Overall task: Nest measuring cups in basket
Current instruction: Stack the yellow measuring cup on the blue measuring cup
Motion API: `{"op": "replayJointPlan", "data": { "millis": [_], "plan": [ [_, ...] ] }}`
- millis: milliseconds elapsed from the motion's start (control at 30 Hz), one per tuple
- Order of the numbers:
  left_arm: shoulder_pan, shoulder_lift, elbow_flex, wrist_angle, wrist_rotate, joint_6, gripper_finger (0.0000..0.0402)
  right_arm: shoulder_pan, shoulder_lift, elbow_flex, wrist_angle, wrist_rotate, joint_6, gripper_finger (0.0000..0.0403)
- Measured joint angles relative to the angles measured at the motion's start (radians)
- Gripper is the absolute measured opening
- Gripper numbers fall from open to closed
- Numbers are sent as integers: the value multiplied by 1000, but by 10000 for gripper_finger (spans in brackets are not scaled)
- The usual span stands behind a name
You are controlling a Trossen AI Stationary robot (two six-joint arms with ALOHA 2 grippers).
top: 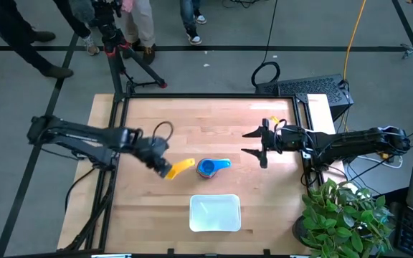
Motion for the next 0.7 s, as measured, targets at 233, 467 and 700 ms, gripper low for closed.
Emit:
{"op": "replayJointPlan", "data": {
  "millis": [233,467,700],
  "plan": [
    [125,213,194,-8,43,293,7,-39,0,0,-6,-1,-1,249],
    [170,423,367,-4,91,465,7,-79,0,0,-17,-1,-4,249],
    [182,556,465,-7,96,542,7,-95,0,0,-21,-1,-6,249]
  ]
}}
